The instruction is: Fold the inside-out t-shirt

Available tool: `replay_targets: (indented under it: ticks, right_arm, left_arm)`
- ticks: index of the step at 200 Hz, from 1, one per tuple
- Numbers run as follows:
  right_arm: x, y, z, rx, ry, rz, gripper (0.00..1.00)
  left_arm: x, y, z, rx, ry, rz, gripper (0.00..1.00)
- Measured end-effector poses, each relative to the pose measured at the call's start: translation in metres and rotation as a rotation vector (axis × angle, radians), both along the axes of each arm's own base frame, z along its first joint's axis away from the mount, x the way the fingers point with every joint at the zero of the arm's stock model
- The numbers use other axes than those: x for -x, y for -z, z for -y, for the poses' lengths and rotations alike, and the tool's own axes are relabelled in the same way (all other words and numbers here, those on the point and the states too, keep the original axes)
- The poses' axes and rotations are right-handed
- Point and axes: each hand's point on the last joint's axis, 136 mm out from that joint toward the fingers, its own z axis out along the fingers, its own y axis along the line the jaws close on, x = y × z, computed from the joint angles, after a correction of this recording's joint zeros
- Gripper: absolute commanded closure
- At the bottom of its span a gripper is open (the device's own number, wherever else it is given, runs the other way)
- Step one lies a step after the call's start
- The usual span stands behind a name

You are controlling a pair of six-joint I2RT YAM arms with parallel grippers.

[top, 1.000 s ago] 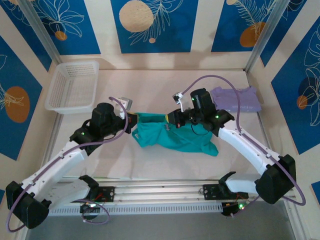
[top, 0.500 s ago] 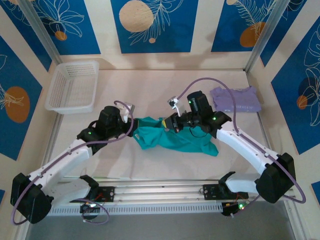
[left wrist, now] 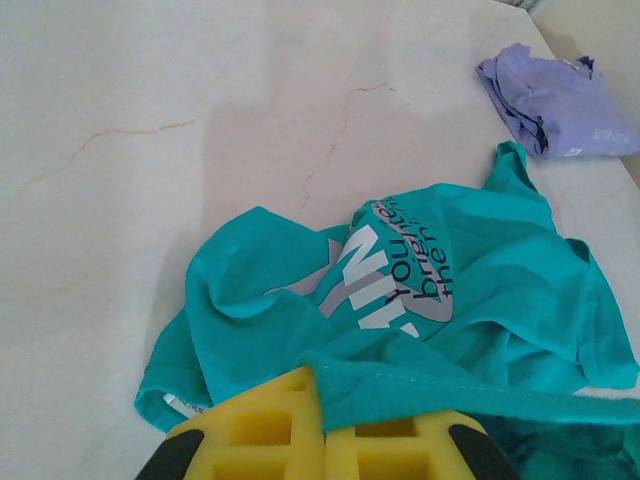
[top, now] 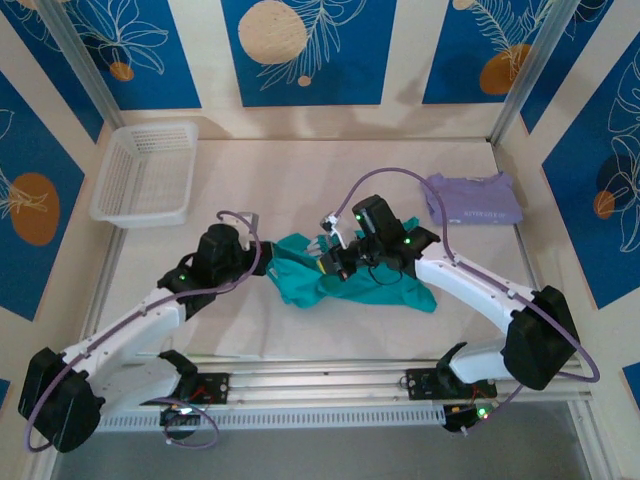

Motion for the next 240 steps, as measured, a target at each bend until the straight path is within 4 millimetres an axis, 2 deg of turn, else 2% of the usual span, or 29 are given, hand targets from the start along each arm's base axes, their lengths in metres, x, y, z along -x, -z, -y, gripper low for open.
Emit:
replay_targets:
  ticks: [33, 74, 88, 147, 175, 199, 240]
  right_arm:
    - [-0.008, 0.003, 0.007, 0.023, 0.041, 0.005, 1.0]
    - [-0.017, 0.009, 0.017, 0.057, 0.105, -0.007, 1.0]
    - [-0.023, 0.015, 0.024, 0.08, 0.145, -0.019, 1.0]
    - [-0.037, 0.039, 0.047, 0.177, 0.24, -0.078, 1.0]
    - [-0.053, 0.05, 0.063, 0.201, 0.298, -0.117, 1.0]
    - [-0.07, 0.062, 0.082, 0.224, 0.364, -0.158, 1.0]
    - [-0.091, 0.087, 0.123, 0.31, 0.497, -0.234, 0.78]
  left_arm:
    - [0.006, 0.003, -0.001, 0.039, -0.017, -0.012, 1.0]
    - [0.005, 0.004, 0.012, 0.073, 0.03, -0.02, 0.9]
    - [0.005, 0.007, 0.014, 0.071, 0.035, -0.029, 0.85]
    - [0.007, 0.013, 0.011, 0.017, 0.059, -0.027, 0.51]
    - [0.008, 0.014, 0.011, -0.021, 0.079, -0.023, 0.43]
    - [0.005, 0.013, 0.015, -0.041, 0.101, -0.021, 0.4]
    - [0.0, 0.032, 0.028, -0.072, 0.153, -0.085, 0.38]
